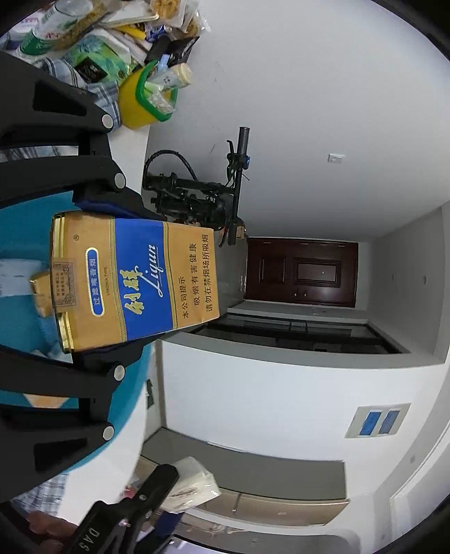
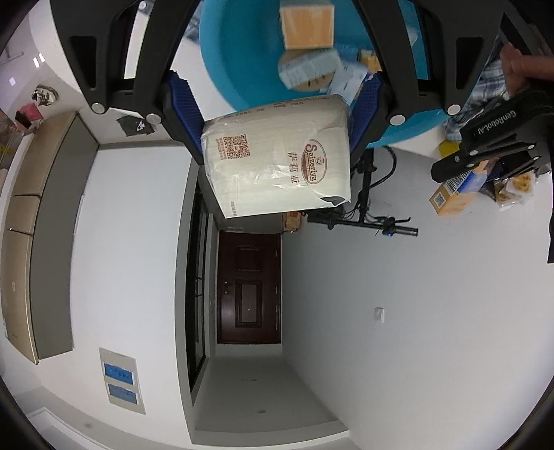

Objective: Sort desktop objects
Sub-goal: 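Carry the Liqun box and white tissue pack over the blue basin with both tools, then lower the Liqun box and tissue pack into the basin with both tools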

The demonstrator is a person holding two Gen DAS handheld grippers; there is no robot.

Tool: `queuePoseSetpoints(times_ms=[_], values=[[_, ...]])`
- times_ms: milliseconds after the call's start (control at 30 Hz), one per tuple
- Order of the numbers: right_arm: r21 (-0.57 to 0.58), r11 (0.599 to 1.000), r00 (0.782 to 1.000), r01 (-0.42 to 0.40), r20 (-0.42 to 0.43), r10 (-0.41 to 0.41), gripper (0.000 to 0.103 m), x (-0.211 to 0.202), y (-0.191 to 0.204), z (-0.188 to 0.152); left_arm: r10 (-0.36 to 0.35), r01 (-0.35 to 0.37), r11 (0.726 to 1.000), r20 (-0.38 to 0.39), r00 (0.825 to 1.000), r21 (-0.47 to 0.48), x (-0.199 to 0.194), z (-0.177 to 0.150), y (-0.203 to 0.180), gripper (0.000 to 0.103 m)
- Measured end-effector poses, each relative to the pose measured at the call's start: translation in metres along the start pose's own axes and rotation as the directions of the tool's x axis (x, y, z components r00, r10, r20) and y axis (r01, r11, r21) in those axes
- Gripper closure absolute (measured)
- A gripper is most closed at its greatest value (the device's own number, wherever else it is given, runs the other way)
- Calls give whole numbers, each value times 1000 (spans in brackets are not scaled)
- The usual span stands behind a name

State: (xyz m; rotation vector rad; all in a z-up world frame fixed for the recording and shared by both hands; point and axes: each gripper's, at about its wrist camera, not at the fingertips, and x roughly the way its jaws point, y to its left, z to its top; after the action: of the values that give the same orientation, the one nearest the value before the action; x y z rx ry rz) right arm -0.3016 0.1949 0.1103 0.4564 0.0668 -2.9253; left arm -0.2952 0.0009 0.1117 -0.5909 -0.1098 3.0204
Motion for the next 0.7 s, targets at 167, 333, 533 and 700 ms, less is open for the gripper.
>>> queuePoseSetpoints(times_ms=[167, 333, 533, 700], values=[[-19, 1000, 1000, 0, -4, 0, 28, 19, 5, 8, 2, -2, 1000, 25, 1000, -2, 12, 11, 4, 46], [-20, 1000, 1000, -2, -15, 2, 28, 32, 5, 12, 19, -20, 999, 25, 1000, 37, 23, 16, 0, 46], [-25, 998, 987, -59, -151, 55, 28, 55, 4, 9, 7, 1, 996, -97, 995, 86, 48, 14, -7, 46], [1, 994, 956, -111, -272, 107, 28, 76, 0, 2, -27, 45, 998, -322, 946, 46, 86, 9, -3, 46]])
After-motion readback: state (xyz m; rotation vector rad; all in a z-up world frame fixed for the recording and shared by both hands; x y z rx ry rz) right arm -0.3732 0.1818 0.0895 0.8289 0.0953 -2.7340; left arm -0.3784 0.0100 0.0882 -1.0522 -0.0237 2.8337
